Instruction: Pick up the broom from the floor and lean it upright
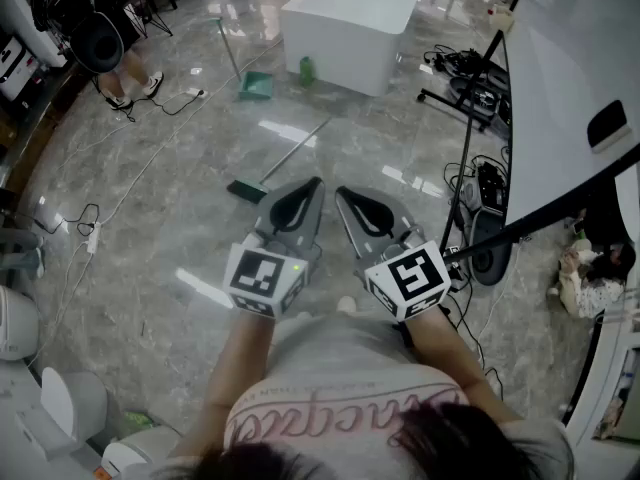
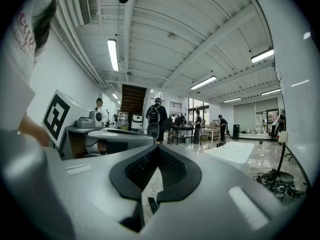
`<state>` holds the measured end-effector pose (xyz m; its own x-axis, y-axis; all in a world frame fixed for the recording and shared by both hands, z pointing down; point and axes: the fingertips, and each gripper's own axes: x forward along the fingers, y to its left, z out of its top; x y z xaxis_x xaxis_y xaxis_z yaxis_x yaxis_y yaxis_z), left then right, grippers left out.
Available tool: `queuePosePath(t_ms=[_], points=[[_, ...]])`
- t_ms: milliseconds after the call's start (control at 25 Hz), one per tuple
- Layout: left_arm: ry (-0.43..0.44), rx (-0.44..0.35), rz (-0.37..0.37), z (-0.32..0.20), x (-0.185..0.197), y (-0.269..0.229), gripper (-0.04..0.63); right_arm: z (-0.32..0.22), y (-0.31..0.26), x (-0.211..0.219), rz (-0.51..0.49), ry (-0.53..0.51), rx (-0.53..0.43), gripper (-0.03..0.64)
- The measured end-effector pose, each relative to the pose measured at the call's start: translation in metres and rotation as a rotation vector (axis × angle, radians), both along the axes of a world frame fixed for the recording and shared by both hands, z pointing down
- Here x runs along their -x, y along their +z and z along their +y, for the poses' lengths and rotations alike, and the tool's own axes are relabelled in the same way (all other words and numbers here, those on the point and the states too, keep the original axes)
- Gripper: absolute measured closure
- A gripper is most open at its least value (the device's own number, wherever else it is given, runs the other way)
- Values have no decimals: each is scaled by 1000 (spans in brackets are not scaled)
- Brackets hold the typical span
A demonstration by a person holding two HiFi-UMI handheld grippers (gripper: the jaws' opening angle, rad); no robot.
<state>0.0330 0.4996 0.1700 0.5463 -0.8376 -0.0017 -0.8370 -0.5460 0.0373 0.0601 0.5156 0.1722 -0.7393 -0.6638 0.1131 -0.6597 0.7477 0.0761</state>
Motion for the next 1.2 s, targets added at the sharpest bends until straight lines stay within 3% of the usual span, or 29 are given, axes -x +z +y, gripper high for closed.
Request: queuePosePath(t_ms=[680, 1200], points=[[-8, 20, 14, -7, -2, 9, 595, -4, 2, -4, -42, -2, 7, 615], [-116, 59, 48, -26, -19, 24, 595, -26, 15, -33, -63, -74, 80, 615]])
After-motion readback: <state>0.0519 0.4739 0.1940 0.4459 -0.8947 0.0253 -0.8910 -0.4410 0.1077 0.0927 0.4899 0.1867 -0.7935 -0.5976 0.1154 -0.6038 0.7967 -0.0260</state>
